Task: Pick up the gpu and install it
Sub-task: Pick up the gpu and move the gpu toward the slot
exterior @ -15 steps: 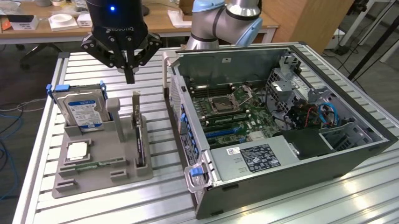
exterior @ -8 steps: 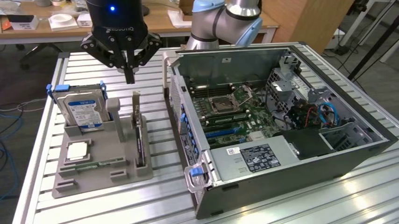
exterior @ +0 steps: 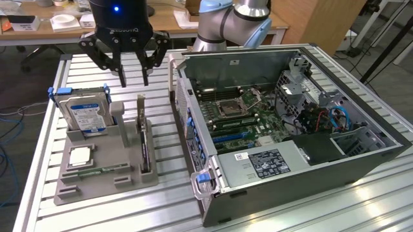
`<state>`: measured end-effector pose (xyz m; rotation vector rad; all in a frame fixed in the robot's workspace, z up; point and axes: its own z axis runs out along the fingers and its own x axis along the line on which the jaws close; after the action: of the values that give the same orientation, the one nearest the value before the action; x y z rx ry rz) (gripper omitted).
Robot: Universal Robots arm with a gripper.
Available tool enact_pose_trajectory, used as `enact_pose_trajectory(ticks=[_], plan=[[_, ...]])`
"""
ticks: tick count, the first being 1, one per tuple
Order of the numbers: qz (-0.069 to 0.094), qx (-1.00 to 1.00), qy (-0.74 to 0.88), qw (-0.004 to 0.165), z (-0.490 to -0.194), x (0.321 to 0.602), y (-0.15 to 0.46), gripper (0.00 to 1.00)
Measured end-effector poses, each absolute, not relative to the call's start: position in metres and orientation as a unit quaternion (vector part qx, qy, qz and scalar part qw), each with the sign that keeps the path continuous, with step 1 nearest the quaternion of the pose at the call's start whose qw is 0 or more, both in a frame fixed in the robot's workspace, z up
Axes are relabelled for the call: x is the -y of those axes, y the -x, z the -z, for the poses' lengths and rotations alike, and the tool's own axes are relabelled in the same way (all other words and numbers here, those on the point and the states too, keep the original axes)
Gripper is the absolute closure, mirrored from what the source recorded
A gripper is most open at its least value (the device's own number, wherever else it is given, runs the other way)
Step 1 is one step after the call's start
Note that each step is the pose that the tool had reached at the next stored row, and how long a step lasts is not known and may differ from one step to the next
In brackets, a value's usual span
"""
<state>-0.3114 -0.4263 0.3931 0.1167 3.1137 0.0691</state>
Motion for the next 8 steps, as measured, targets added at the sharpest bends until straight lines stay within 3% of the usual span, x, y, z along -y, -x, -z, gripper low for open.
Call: enact_pose_trajectory(ticks=[1,3,4,8], plan=[[-0.022,-0.999,-0.037,0.012,-0.3931,0.4263,0.3114,0.47],[-0.022,-0.999,-0.037,0.012,-0.3931,0.4263,0.3113,0.47],[-0.022,-0.999,-0.037,0.012,-0.3931,0.4263,0.3114,0.41],[-0.022,-0.999,-0.037,0.012,-0.3931,0.4263,0.3114,0.41]])
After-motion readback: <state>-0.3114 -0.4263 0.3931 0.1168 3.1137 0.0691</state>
